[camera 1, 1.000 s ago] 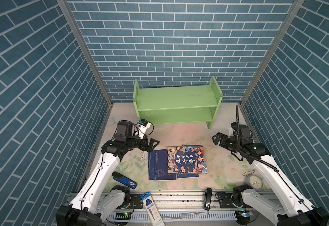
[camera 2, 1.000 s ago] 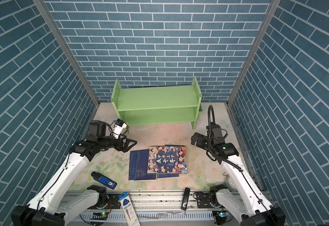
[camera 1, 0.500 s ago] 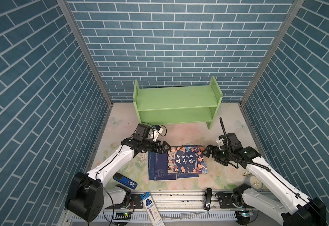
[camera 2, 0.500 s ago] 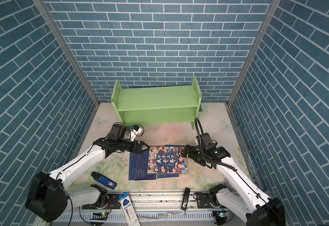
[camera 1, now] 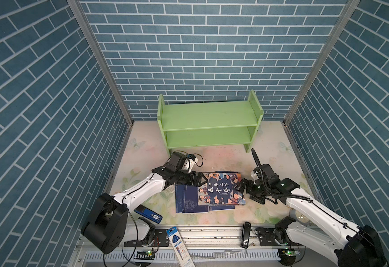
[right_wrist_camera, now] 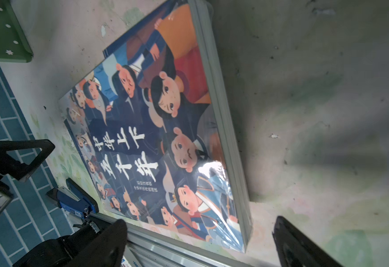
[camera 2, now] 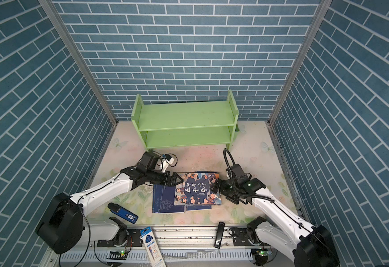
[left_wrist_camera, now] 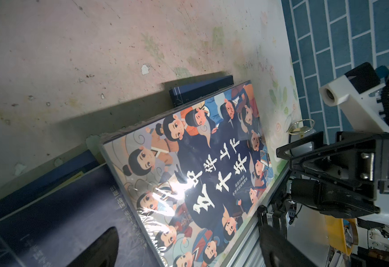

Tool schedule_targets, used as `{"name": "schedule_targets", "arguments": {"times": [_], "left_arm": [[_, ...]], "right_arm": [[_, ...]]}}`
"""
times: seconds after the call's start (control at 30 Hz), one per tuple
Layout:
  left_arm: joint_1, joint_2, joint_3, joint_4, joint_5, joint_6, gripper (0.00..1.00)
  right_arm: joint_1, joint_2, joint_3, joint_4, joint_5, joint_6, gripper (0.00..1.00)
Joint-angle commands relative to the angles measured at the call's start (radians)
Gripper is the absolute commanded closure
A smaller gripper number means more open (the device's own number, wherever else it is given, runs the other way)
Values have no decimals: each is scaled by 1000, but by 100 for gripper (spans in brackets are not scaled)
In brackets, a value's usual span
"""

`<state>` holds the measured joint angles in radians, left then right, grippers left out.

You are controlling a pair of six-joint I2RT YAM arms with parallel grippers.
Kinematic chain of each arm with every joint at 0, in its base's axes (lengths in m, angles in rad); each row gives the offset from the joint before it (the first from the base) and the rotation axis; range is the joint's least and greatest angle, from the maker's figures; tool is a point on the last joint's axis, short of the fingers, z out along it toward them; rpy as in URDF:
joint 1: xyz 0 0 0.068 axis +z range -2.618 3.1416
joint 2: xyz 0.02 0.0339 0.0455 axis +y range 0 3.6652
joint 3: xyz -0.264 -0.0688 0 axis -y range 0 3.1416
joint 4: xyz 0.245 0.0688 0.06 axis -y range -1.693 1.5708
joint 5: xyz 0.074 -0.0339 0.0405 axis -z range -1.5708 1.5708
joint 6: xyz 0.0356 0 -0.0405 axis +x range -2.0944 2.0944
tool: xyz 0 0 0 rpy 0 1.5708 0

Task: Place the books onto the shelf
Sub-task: 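Reach both grippers toward the illustrated book on top of the pile, then grip the illustrated book's edges with both grippers and tilt it up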

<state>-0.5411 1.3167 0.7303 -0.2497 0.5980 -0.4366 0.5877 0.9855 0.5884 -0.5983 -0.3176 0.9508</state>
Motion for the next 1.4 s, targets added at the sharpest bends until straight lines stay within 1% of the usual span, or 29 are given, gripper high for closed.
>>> {"name": "schedule_targets", "arguments": {"times": [0.0, 0.1, 0.2, 0.37, 0.63, 0.73, 0.83, 1.03, 1.23, 1.37], "left_arm": [[-7, -1, -14, -8, -22, -18, 3], [-7, -11, -22, -29, -24, -16, 3], [-8, -20, -54, -2, -14, -23, 3], [-8, -8, -78, 18, -7, -40, 3], [-24, 21, -114, 121, 76, -101, 3], [-47, 37, -113, 134, 88, -102, 3], [-64, 50, -110, 142, 90, -103, 3], [-72, 55, -111, 181, 131, -135, 3], [-90, 68, -108, 218, 161, -154, 3], [-106, 81, -100, 231, 164, -167, 3]], "right_arm": [[18, 10, -23, 57, 3, 55, 1], [30, 10, -47, 99, 5, 74, 1], [38, 17, -78, 151, -3, 90, 1], [42, 38, -91, 180, -5, 91, 2], [43, 44, -95, 214, 6, 100, 4], [43, 42, -89, 195, 19, 98, 5], [43, 18, -85, 146, 61, 103, 5], [43, -77, -71, 23, 102, 125, 4], [42, -172, -99, -23, 47, 162, 4], [43, -207, -110, -72, 50, 166, 2]]}}
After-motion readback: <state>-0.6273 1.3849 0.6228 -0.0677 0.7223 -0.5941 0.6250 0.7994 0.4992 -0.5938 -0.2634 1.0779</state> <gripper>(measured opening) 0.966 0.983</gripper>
